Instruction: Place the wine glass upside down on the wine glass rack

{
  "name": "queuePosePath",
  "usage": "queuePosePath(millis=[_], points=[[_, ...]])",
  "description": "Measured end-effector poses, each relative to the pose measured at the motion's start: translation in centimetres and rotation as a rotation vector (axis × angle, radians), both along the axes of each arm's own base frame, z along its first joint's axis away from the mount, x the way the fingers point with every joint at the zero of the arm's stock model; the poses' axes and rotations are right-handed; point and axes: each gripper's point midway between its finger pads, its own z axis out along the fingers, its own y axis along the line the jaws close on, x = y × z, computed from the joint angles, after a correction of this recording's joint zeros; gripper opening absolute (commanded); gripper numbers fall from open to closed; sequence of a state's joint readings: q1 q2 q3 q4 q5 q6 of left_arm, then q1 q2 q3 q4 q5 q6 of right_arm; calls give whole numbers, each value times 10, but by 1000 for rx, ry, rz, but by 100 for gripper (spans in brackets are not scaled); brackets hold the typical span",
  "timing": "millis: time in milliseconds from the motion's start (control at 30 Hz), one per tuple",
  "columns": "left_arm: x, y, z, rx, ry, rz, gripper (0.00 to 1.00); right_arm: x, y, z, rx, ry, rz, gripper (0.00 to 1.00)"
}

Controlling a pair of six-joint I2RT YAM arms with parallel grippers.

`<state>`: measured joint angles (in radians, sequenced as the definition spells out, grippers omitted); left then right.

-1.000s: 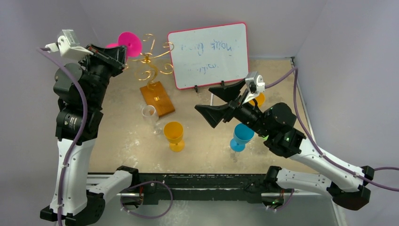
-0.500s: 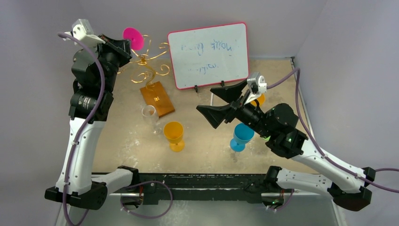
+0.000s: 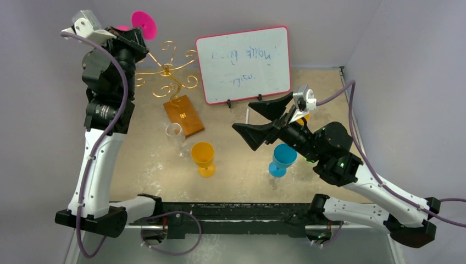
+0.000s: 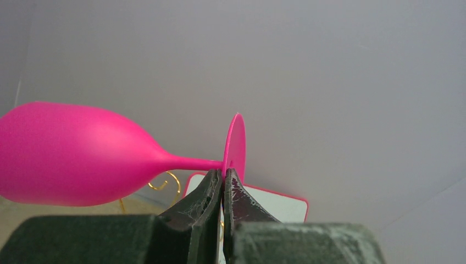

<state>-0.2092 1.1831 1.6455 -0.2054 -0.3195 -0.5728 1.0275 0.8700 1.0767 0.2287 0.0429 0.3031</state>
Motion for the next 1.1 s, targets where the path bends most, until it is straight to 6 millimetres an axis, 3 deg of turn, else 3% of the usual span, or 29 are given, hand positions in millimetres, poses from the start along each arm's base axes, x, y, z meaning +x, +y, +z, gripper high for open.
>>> queuePosePath(millis=[200, 367, 600, 867, 1100], points=[[35, 18, 2, -3, -16, 23, 0, 0, 0, 0, -6, -7, -2, 100], [80, 47, -23, -78, 18, 2, 0, 0, 0, 0, -6, -8, 0, 100], [127, 45, -53, -222, 39, -177, 0, 2, 3, -4, -18, -5, -1, 100], [131, 56, -67, -325, 30, -274, 0, 5, 7, -9, -32, 1, -4, 100], [128, 41, -73, -378, 41, -384, 0, 5, 8, -9, -34, 2, -5, 100]])
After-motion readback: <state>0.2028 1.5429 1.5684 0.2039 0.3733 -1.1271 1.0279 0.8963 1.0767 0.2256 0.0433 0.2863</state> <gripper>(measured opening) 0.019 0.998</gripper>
